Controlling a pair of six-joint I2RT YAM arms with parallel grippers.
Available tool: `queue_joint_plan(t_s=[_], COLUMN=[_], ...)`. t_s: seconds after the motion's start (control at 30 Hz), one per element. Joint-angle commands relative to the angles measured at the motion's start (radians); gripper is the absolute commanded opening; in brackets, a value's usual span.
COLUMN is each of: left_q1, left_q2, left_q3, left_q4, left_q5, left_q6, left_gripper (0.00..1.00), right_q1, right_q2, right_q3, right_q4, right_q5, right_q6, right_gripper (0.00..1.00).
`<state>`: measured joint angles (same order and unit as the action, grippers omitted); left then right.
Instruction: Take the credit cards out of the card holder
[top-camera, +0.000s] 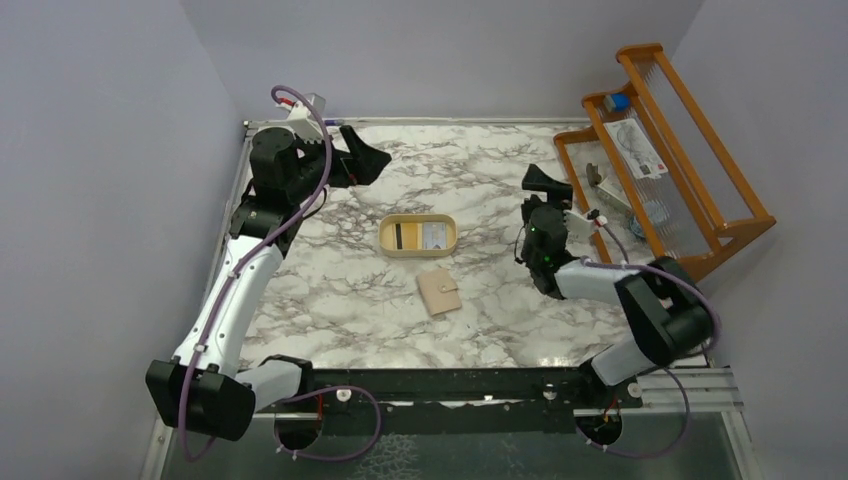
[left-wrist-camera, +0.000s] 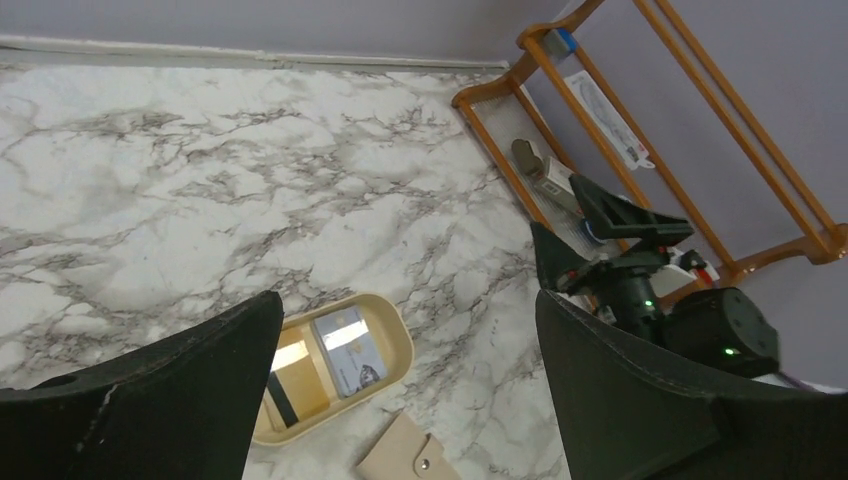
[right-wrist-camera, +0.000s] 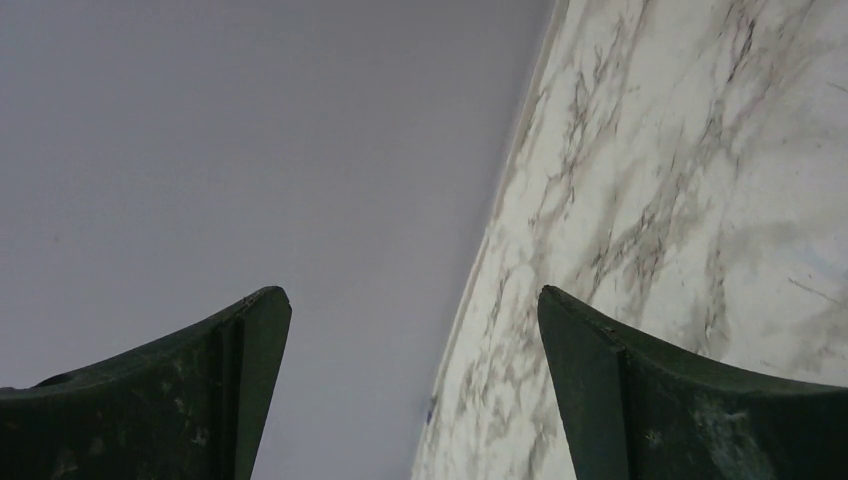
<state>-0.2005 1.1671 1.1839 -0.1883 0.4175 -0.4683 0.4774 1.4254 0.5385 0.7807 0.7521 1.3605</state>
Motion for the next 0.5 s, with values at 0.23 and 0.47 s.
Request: queue_joint_plan(t_s=[0.23, 0.47], left_q1=[-0.100, -0.138], left_q2=[-0.005, 0.047], left_q3=[0.020, 0.027], left_q4=[0.035, 0.013], left_q5=[0.051, 0.056], left_q6=[0.057, 0.094], left_gripper=[0.96, 0.96], right_q1=[-0.056, -0.128], right_q2=[0.584, 0.626], right_q3=[0.244, 0.284], right_q4=[1.003, 1.005], right_q5=[0.545, 0.680], right_q6=[-0.374, -0.324], right_gripper=[1.00, 1.00])
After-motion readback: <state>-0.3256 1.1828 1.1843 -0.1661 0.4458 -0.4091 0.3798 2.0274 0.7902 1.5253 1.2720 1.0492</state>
